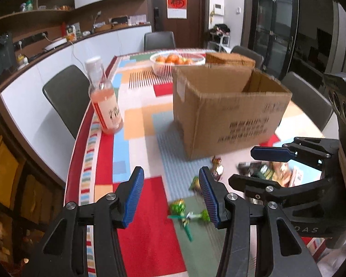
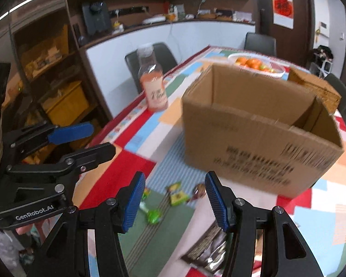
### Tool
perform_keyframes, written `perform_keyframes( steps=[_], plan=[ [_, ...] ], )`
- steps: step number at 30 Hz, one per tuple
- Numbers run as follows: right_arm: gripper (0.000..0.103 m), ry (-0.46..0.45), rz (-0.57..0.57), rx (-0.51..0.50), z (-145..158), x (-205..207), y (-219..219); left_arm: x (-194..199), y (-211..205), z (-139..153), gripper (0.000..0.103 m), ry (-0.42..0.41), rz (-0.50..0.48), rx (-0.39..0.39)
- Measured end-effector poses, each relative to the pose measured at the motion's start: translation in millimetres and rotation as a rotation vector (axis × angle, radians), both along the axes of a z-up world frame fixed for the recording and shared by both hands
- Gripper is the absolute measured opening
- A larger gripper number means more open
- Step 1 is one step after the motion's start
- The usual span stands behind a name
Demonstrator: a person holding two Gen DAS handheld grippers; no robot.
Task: Organize snacks
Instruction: 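Move both tools back down toward the green lollipops on the table, then grasp a green lollipop with the left tool while the right tool grasps another lollipop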
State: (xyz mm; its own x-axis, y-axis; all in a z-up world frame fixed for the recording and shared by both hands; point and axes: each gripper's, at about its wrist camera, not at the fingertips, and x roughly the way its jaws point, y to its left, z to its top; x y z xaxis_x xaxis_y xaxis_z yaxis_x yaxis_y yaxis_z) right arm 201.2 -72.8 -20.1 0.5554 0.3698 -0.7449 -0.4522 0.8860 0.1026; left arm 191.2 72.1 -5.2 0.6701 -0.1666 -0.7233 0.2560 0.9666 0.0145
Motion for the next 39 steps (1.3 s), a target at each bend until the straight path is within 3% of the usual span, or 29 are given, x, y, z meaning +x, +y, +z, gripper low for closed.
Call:
perform_keyframes(
  steps=[14, 28, 39],
  plan=[
    [0.055, 0.185, 0.072, -0.059, -67, -5, 22, 12, 9, -70, 0.049, 0.137, -0.034, 0.015],
    [0.045, 0.246, 0.128, -0.075, -97, 9, 36, 34, 1, -99, 0.046, 0.225, -0.09, -0.003],
    [0.033, 0.234, 0.149, -0.084, -102, 13, 44, 44, -4, -108, 0.025, 0.285, -0.101, -0.037]
  ],
)
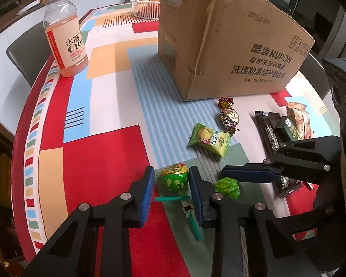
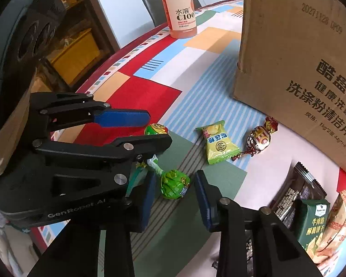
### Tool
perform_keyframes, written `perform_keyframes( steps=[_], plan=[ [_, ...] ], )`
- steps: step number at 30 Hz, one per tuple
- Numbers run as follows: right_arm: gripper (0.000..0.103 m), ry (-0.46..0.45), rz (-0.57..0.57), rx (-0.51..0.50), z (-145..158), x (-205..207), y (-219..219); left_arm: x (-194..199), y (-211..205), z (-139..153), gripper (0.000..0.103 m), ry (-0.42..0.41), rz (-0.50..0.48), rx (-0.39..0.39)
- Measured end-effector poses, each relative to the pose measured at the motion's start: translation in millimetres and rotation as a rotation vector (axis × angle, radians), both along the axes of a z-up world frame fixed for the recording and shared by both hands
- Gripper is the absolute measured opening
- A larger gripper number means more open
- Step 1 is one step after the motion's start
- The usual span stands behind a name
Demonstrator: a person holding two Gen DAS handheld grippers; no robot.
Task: Organize snacks
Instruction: 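Grasp a green lollipop with the left tool while the right tool grasps another lollipop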
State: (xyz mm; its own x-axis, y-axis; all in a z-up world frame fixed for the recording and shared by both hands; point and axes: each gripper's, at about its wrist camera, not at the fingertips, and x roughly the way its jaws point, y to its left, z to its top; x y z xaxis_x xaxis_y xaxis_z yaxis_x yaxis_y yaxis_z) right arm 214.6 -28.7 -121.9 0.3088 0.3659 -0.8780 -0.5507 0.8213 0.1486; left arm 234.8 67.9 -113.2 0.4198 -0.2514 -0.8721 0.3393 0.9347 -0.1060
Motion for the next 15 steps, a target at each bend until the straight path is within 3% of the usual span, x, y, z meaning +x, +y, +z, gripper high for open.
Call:
perform_keyframes(
  steps=[8, 15],
  plan=[
    [0.028, -0.009, -0.004, 0.009, 0, -1, -4, -5, -1, 6, 0.024, -0.016, 0.032, 0.02],
    [0.028, -0.027, -0.014, 0.019, 7, -11, -11, -16, -4, 25, 0.024, -0.085, 0.05, 0.041]
  ],
)
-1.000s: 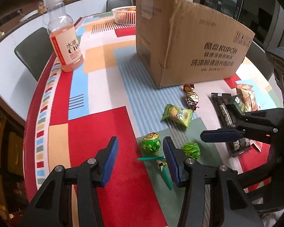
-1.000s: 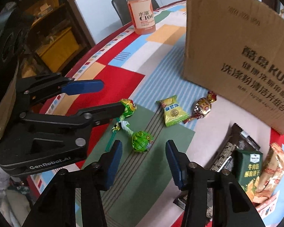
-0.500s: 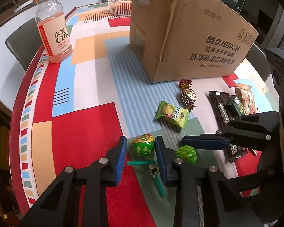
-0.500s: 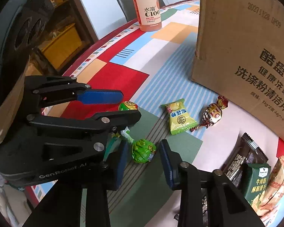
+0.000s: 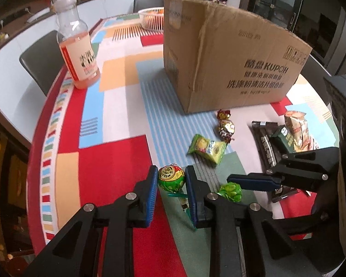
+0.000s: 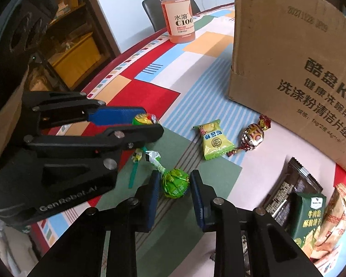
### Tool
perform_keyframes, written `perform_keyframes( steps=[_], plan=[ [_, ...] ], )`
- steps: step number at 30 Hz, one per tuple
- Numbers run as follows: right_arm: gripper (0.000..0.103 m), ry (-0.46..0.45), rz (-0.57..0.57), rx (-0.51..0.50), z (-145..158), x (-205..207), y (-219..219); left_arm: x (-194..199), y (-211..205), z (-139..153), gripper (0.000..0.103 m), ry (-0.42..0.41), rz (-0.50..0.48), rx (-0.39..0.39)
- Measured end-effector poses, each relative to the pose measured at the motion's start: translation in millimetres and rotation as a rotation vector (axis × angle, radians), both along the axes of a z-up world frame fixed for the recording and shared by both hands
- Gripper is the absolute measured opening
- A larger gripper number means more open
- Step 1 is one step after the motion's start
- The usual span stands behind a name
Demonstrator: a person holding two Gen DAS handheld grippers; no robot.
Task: Organize snacks
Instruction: 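Grasp a green lollipop with the left tool while the right tool grasps another lollipop, then carry both lollipops over the box and open both tools to drop them inside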
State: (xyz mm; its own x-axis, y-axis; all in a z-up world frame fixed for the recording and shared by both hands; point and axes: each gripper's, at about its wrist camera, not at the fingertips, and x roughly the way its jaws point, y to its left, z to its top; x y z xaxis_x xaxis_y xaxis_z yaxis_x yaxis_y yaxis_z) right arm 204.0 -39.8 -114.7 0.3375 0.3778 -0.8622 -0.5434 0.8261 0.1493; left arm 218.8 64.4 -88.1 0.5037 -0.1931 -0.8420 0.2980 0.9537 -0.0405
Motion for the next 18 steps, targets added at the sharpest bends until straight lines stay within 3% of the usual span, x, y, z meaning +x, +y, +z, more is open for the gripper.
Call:
perform_keyframes(
  steps=[11, 18],
  plan=[
    [0.027, -0.026, -0.102, 0.033, 17, -10, -36, -13, -19, 30, 0.024, -0.096, 0.005, 0.015],
    [0.027, -0.061, -0.204, 0.086, 37, -14, -71, -20, -41, 52, 0.024, -0.149, -0.014, -0.018]
  ],
)
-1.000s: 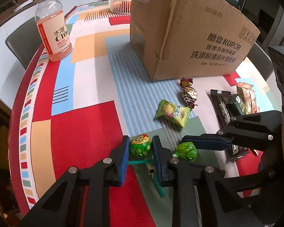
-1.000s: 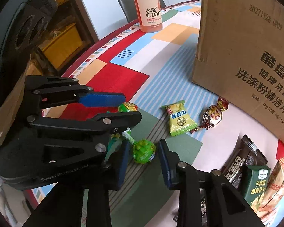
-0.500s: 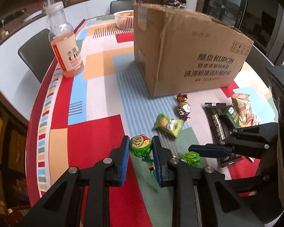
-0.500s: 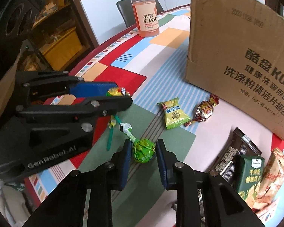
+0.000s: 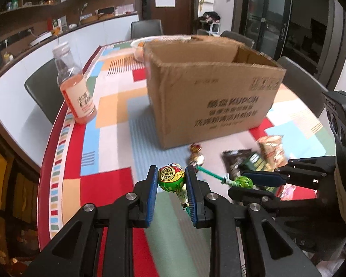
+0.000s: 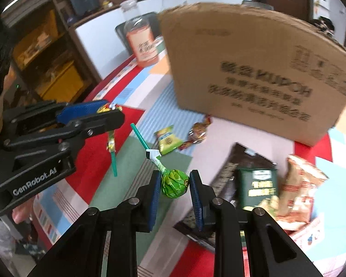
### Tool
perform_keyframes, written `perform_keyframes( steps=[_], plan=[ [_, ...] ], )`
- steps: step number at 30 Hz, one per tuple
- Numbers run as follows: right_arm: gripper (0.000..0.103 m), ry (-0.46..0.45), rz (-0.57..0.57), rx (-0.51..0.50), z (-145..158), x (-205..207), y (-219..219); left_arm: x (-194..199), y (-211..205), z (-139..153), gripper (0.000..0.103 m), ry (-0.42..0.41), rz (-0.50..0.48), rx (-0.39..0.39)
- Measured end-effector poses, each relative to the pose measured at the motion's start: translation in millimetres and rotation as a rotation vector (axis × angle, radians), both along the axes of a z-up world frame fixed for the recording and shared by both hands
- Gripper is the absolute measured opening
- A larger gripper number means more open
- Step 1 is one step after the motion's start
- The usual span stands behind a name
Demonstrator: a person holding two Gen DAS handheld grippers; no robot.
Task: Organize snacks
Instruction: 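Carry both lollipops over the box and open both tools to drop them inside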
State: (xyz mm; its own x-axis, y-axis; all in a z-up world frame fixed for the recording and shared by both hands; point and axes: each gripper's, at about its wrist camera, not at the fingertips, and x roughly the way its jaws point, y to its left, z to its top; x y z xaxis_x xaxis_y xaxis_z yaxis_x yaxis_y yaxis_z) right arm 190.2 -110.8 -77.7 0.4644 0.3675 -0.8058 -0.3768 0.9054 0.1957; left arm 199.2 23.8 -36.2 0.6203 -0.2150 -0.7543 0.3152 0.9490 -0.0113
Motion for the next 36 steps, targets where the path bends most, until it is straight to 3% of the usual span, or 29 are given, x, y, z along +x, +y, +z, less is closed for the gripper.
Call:
perform_keyframes(
  steps=[21, 29, 36],
  plan=[
    [0.027, -0.237, -0.147, 0.085, 91, 1, -59, 4, -41, 79, 0.025, -0.18, -0.025, -0.077],
    [0.027, -0.32, -0.179, 0.1, 124, 11, -76, 18, -58, 110, 0.024, -0.251, -0.038, -0.09],
    [0.027, -0.367, -0.214, 0.097, 144, 32, -87, 40, -67, 123, 0.024, -0.265, -0.042, -0.102]
  ],
)
